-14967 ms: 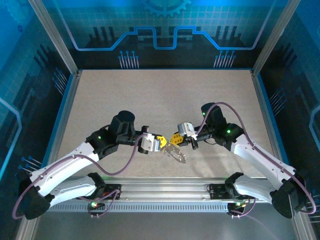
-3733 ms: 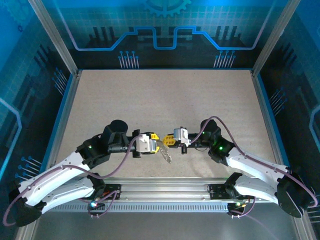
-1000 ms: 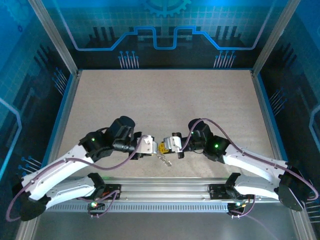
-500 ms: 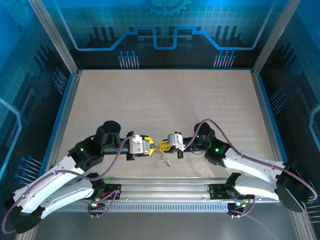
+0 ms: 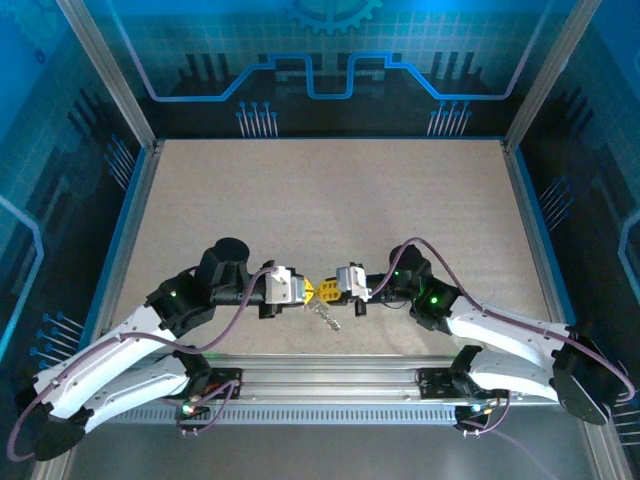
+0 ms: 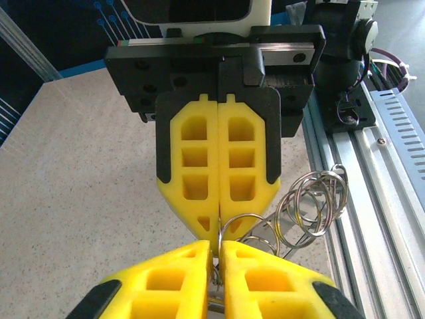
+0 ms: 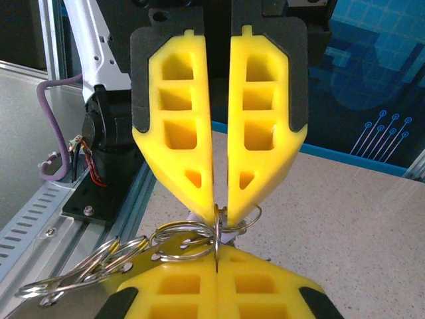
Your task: Put the keys on the keyring
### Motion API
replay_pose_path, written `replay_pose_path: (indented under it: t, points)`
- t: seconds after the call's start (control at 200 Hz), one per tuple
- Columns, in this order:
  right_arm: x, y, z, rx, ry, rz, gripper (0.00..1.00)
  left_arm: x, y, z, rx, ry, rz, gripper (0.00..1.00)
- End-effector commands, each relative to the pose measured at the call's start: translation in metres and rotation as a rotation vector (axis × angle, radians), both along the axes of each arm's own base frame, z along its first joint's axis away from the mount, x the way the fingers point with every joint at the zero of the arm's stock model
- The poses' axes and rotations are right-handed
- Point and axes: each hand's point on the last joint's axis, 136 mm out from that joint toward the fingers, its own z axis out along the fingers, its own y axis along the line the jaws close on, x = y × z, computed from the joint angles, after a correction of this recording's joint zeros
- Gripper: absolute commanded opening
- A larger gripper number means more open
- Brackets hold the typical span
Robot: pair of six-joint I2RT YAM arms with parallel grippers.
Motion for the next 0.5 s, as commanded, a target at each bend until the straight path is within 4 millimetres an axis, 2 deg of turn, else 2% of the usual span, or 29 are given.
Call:
replay_pose_path:
  t: [0.0, 0.1, 0.31, 0.4, 0.49]
  points:
    - [-0.001, -0.001, 0.027, 0.082, -0.077, 0.005, 0.0, -0.006, 0.0, 0.004, -0.004, 0.008, -0.031, 0.13]
    - [0.0, -0.001, 0.027, 0.081, -0.082, 0.003, 0.0, -0.007, 0.002, 0.001, 0.007, 0.008, -0.029, 0.1]
    - [-0.002, 0.0, 0.027, 0.075, -0.088, 0.01, 0.0, -0.006, 0.005, -0.006, 0.051, 0.014, -0.026, 0.11]
    - [-0.001, 0.001, 0.028, 0.075, -0.088, 0.006, 0.0, -0.005, 0.005, -0.01, 0.067, 0.014, -0.023, 0.22]
    - [-0.001, 0.002, 0.028, 0.075, -0.09, 0.009, 0.0, -0.003, 0.005, -0.011, 0.07, 0.009, -0.021, 0.26]
